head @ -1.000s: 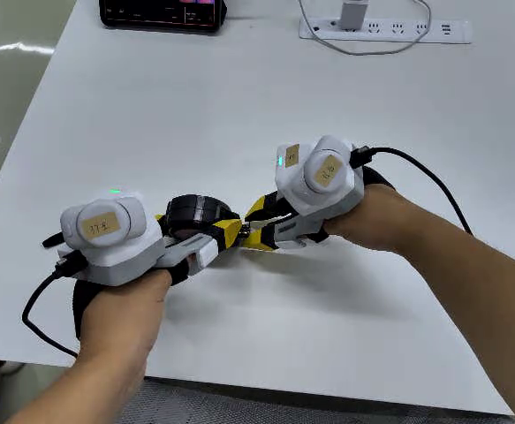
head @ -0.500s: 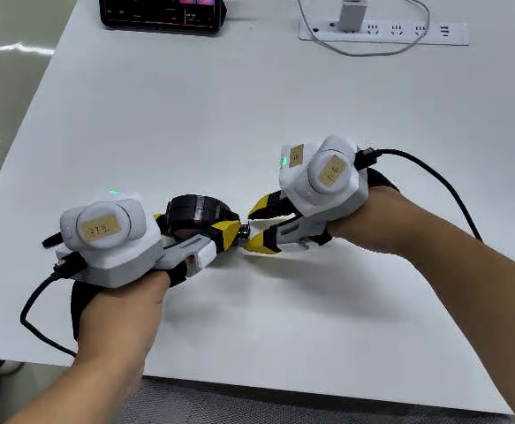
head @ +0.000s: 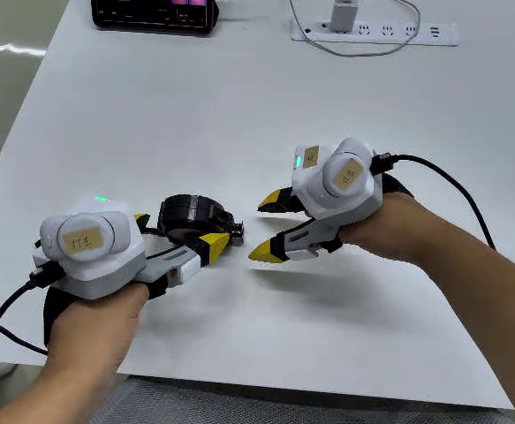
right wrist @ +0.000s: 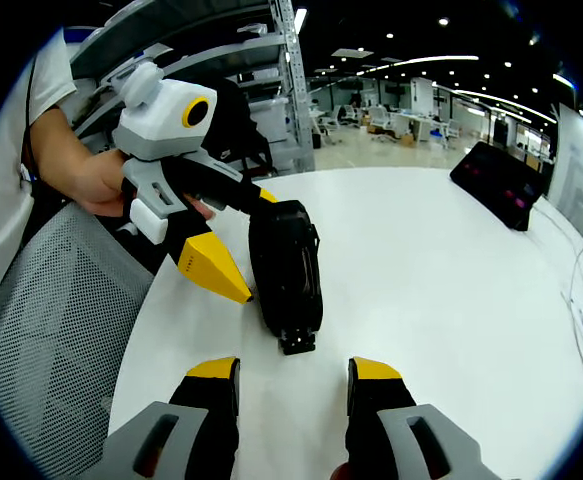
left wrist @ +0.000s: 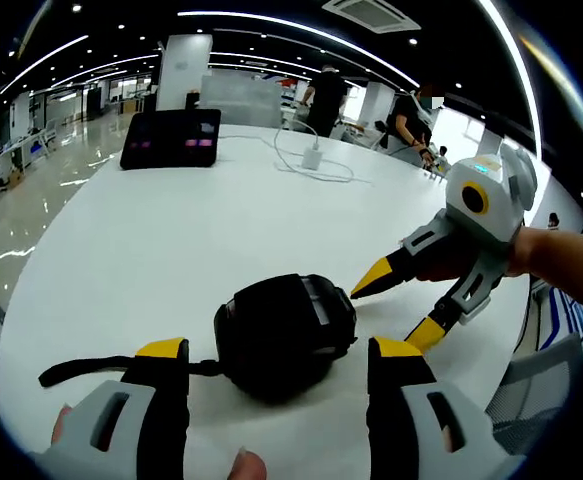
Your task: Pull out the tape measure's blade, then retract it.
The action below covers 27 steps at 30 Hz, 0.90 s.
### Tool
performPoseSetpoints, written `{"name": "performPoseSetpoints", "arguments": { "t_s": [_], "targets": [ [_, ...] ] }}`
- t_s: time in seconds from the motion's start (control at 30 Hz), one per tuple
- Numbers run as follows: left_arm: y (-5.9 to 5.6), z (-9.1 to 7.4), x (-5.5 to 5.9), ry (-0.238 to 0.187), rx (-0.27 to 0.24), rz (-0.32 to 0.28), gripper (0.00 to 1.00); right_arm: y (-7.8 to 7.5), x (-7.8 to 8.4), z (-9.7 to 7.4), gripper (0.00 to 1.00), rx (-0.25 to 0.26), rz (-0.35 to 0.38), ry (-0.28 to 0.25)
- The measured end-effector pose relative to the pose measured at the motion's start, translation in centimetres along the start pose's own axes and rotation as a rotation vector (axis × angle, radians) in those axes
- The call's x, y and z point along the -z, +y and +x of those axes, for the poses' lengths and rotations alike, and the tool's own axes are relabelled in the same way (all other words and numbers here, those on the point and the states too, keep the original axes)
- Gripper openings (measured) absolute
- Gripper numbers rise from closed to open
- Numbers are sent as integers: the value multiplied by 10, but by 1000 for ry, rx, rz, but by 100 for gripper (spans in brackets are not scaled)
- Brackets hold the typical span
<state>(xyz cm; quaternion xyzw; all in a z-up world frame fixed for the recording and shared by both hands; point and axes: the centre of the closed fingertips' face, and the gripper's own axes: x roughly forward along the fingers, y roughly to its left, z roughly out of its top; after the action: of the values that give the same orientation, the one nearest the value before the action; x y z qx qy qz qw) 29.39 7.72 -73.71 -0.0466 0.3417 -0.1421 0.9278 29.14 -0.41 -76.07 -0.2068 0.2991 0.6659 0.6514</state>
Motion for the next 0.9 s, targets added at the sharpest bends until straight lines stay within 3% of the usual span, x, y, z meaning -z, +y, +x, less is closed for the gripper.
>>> {"name": "performPoseSetpoints", "arguments": {
  "t_s": [0.27,0.8,0.9],
  "targets": [
    [-6,-5,-1,5,40,58,69,2,4,-11,46,27,5,7],
    [-9,-18,3,24,125,202,75,11,19,-40,60,83,62,-39],
    [-11,-21,7,45,132,279,74,12,23,-45,62,103,72,-40]
  ]
}}
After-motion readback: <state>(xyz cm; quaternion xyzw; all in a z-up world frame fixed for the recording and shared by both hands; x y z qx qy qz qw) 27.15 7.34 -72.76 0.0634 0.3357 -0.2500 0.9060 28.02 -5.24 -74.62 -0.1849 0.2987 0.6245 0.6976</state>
